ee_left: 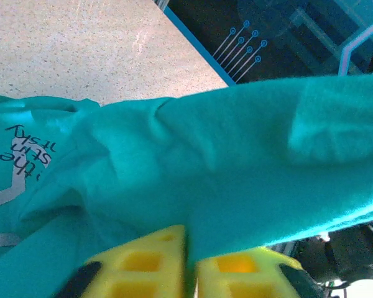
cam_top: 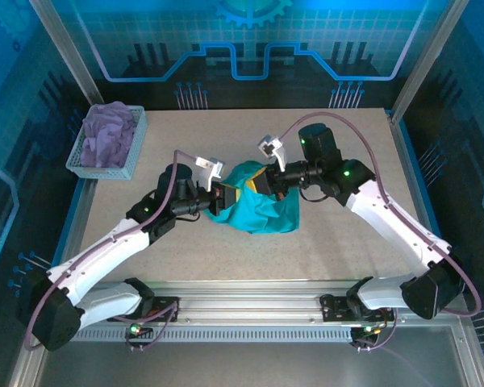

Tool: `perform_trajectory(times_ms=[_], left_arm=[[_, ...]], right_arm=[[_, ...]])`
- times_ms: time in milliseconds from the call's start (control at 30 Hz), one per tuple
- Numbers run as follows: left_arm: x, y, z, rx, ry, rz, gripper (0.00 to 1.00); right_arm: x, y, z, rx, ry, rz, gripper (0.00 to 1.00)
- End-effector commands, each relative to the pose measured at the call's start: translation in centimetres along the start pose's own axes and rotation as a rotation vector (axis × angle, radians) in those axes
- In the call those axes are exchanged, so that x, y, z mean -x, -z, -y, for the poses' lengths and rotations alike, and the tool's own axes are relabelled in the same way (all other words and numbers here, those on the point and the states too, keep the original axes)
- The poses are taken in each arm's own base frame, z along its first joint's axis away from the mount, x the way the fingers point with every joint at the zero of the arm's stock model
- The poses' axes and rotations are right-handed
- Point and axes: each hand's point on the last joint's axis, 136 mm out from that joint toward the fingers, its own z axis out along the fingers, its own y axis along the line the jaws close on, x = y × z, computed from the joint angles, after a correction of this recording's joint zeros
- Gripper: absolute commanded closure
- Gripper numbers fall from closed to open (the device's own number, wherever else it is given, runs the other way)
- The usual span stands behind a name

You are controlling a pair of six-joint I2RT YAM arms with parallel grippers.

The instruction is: Fold the inside-out t-shirt

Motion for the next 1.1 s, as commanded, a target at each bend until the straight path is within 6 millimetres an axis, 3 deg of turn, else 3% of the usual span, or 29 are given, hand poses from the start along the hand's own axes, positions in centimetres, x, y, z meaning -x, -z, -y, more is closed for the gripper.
perform_trajectory(times_ms=[0, 100, 233, 533, 833, 967, 1033, 1067], left_arm=[[2.3, 0.4, 1.3, -0.032, -0.026, 0.074, 1.0], [2.3, 0.6, 1.3, -0.036, 0.002, 0.076, 1.0], [2.4, 1.0, 1.5, -0.044, 0.028, 0.093, 1.0], [2.3, 1.4, 1.2, -0.027, 0.043, 0.106, 1.0], [2.0, 1.5, 0.7, 0.001, 0.035, 0.099, 1.0], [0.0, 0.8, -0.8, 0.05, 0.042, 0.035, 1.0], [-2.2, 0.4, -2.2, 0.085, 0.076, -0.022, 1.0], [-3.5, 0.3, -3.0, 0.113, 0.1, -0.05, 0.95]], right_arm=[[-0.1, 1.3, 0.3, 0.002, -0.033, -0.02, 0.88], [-0.8, 2.3, 1.8, -0.114, -0.023, -0.032, 0.7], [-2.3, 3.5, 3.4, -0.242, -0.016, -0.038, 0.6], [-6.3, 3.8, 5.0, -0.323, -0.034, -0.027, 0.54], [-7.7, 4.4, 5.4, -0.361, 0.02, -0.018, 0.52], [-7.4, 5.2, 6.5, -0.425, 0.001, 0.007, 0.51], [-7.2, 5.5, 7.7, -0.473, -0.027, 0.012, 0.51], [-7.3, 5.5, 8.5, -0.501, -0.043, 0.007, 0.51]])
